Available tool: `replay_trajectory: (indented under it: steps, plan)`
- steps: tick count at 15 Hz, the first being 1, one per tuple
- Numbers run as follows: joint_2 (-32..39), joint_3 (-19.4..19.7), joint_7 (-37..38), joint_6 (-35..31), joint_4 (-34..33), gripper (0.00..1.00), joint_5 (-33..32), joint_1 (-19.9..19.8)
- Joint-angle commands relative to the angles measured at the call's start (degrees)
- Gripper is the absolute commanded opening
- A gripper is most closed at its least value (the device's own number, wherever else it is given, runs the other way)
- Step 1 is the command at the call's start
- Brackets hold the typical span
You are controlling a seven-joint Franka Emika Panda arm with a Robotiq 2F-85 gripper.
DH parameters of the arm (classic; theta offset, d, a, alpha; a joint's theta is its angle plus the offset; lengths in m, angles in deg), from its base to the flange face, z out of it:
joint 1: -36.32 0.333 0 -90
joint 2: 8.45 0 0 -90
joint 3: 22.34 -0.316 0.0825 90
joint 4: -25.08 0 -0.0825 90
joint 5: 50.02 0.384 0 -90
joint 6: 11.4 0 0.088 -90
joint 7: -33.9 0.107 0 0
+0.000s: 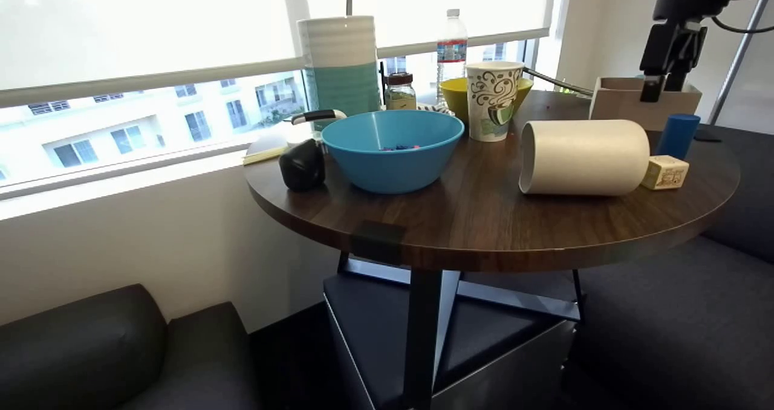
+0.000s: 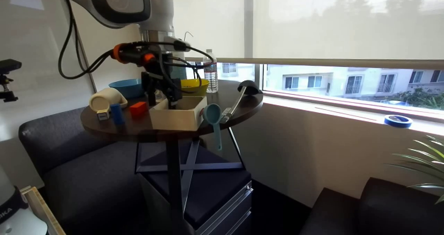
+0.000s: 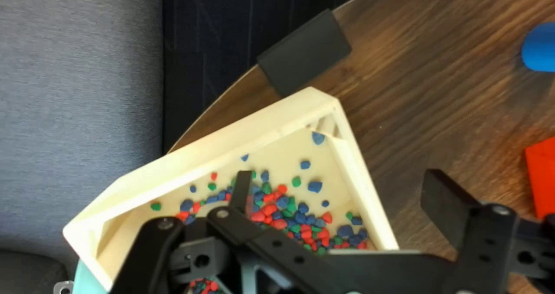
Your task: Put the white jug in an upright position
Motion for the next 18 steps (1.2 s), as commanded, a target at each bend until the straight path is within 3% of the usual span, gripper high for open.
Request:
replay_trajectory:
  steps: [1,5,8,13,15,16,18]
  plan:
    - [-4.2,-4.2,0.7,-1.8,1.3,1.0,-5.9,-0.2]
    - [-8.2,-7.3,0.2,-1.8,2.1,1.0,-9.0,1.1]
    - [-10.7,-8.2,1.2,2.0,2.5,1.0,-2.9,4.0]
    - [-14.3,-12.5,9.3,10.7,3.9,1.0,3.9,7.7]
    - [-15.5,-15.5,12.9,12.0,5.2,1.0,2.6,8.6]
    - [-12.7,-13.2,9.7,10.9,3.0,1.0,2.2,8.2]
    - [-13.7,-15.1,12.0,11.3,4.1,1.0,2.1,8.9]
